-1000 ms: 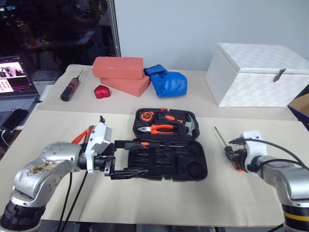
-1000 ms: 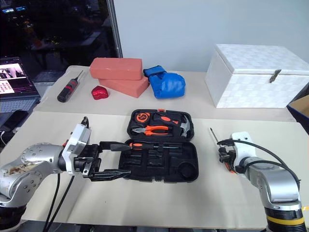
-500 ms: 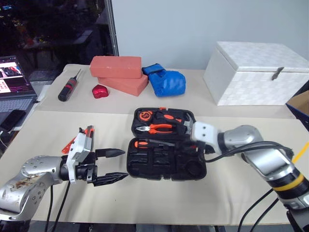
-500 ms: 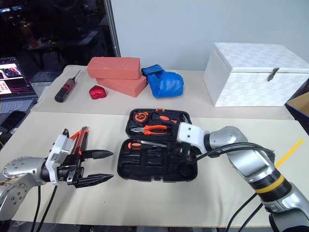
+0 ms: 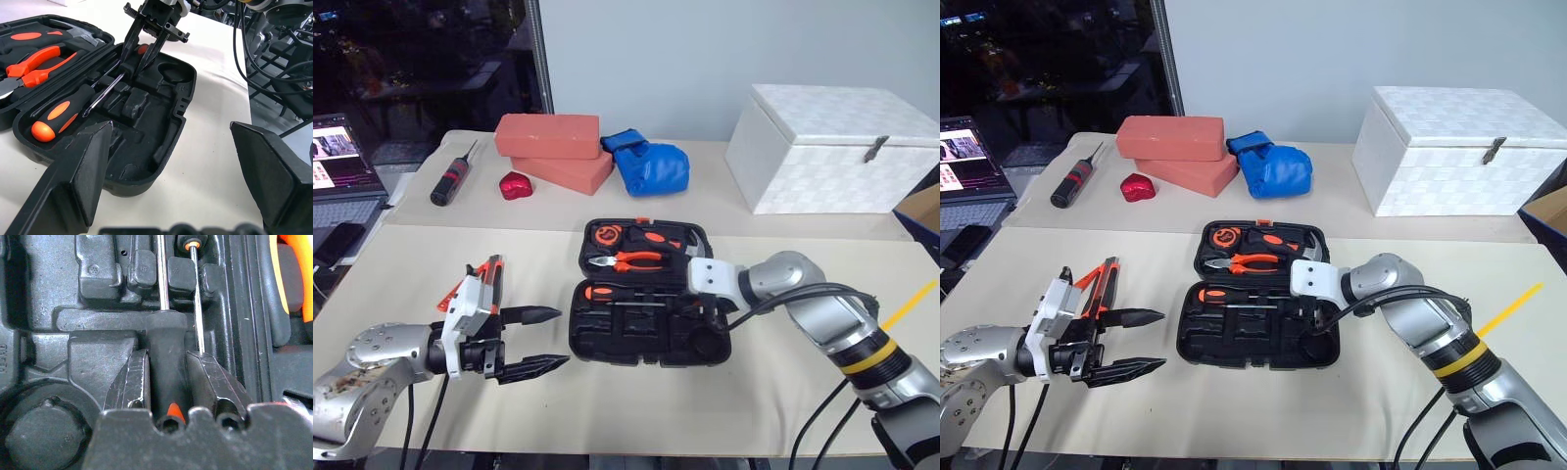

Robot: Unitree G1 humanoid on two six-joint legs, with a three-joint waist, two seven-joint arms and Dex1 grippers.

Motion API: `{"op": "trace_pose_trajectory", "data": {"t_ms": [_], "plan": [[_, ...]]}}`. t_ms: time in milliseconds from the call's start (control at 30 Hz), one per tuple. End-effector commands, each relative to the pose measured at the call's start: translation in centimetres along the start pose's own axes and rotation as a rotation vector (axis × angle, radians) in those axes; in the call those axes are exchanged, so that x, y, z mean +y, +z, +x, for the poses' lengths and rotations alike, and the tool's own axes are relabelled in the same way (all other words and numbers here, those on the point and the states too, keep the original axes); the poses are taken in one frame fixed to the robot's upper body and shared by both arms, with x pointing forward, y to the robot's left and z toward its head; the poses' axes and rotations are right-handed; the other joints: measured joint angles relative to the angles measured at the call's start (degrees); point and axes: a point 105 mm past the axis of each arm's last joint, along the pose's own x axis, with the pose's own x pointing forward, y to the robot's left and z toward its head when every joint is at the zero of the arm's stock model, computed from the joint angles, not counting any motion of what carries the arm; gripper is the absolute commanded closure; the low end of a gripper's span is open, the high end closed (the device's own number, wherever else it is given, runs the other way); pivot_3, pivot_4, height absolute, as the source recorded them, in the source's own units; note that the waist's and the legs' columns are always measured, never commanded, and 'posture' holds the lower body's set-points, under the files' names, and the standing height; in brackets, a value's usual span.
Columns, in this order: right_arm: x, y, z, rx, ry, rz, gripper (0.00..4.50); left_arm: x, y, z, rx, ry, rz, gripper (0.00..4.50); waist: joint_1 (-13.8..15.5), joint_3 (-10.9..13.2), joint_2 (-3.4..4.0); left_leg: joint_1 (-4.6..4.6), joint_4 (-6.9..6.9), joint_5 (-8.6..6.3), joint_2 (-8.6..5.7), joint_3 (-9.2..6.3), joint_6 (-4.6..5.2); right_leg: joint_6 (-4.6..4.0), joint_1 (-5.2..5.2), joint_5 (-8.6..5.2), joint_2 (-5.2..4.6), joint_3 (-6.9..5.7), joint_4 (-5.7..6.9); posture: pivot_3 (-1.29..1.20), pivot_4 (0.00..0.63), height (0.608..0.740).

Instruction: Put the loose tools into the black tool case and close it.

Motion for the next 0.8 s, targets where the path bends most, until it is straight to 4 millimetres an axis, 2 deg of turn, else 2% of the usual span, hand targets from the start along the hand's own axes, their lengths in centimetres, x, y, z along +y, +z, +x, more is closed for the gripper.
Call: {"op": "trace_pose_trajectory", "data": {"t_ms": [33, 200, 233, 267, 400, 433, 467, 533, 667, 733, 800], "plan": [[0.7, 0.5, -0.4, -0.044, 0.039, 0.013, 1.86, 0.0, 0.8, -0.1, -0.011, 0.0, 0.054, 0.39, 0.02, 0.0, 0.0, 0.0, -0.01, 0.0, 0.0, 0.0, 0.0, 0.0, -0.01, 0.0, 0.0, 0.0, 0.0, 0.0, 0.15, 0.74], [-0.4, 2.2, -2.6, -0.204, -0.013, 0.091, 1.86, 0.2, 0.6, -0.2, -0.007, 0.007, 0.05, 0.39, 0.41, 0.0, 0.0, -0.1, -0.04, -0.02, 0.0, -0.01, 0.01, 0.3, -0.05, 0.14, 0.0, 0.0, -0.02, 0.0, 0.15, 0.74], [-0.6, 2.7, -3.3, -0.268, -0.024, 0.13, 2.42, 0.3, 0.5, -0.2, -0.007, 0.009, 0.05, 0.39, 0.48, 0.01, 0.0, -0.11, -0.04, -0.02, -0.01, -0.01, 0.01, 0.3, -0.05, 0.14, 0.0, 0.0, -0.01, 0.0, 0.15, 0.74], [-0.8, 3.0, -3.7, -0.307, -0.029, 0.155, 2.58, 0.3, 0.5, -0.2, -0.007, 0.01, 0.05, 0.39, 0.46, 0.01, 0.0, -0.1, -0.04, -0.02, 0.0, -0.01, 0.01, 0.3, -0.05, 0.14, 0.01, 0.0, -0.02, 0.0, 0.15, 0.74], [-1.0, 3.9, -4.7, -0.481, -0.084, 0.283, 3.97, 0.5, 0.5, -0.4, -0.01, 0.026, 0.051, 0.39, 0.67, 0.01, 0.0, -0.03, -0.02, -0.01, 0.01, -0.01, 0.01, 0.25, 0.0, 0.14, 0.02, 0.0, 0.01, 0.0, 0.15, 0.74], [-1.0, 3.6, -4.4, -0.492, -0.124, 0.292, 4.36, 0.6, 0.5, -0.4, -0.012, 0.033, 0.052, 0.39, 0.71, 0.01, 0.0, -0.01, -0.02, -0.01, 0.01, -0.01, 0.01, 0.2, 0.01, 0.12, 0.02, 0.0, 0.02, 0.0, 0.15, 0.74], [-1.2, 3.2, -3.9, -0.5, -0.188, 0.316, 4.48, 0.8, 0.5, -0.5, -0.015, 0.044, 0.052, 0.39, 0.73, 0.01, 0.0, 0.01, -0.02, -0.01, 0.01, -0.01, 0.0, 0.09, 0.02, 0.06, 0.02, 0.0, 0.03, 0.0, 0.15, 0.74], [0.0, 1.9, -2.0, -0.456, -0.223, 0.303, 4.48, 0.9, 0.4, -0.6, -0.017, 0.06, 0.05, 0.39, 0.74, 0.0, -0.01, 0.05, -0.01, 0.0, 0.01, -0.01, 0.0, 0.02, 0.06, 0.02, 0.02, 0.0, 0.04, 0.0, 0.15, 0.74], [3.1, -1.2, 2.3, -0.265, -0.15, 0.224, 4.48, 1.7, -0.1, -1.2, -0.015, 0.127, 0.034, 0.39, 0.58, -0.02, 0.06, 0.0, -0.01, 0.0, -0.01, 0.04, -0.01, 0.01, 0.01, 0.01, 0.0, 0.02, 0.03, 0.0, 0.15, 0.74], [3.5, -3.0, 3.3, -0.181, -0.151, 0.178, 4.48, 1.9, -0.3, -1.3, -0.019, 0.159, 0.027, 0.39, 0.17, -0.06, 0.0, 0.16, -0.01, 0.0, 0.0, 0.09, -0.01, 0.07, 0.11, 0.06, 0.0, 0.06, 0.02, 0.0, 0.15, 0.74], [3.0, -3.3, 3.6, -0.161, -0.186, 0.115, 4.48, 2.3, -0.2, -1.5, -0.041, 0.197, 0.017, 0.39, -0.12, -0.07, -0.02, 0.61, -0.01, -0.01, 0.02, 0.08, -0.02, 0.0, 0.57, 0.01, 0.0, 0.04, -0.02, 0.0, 0.15, 0.74]]}}
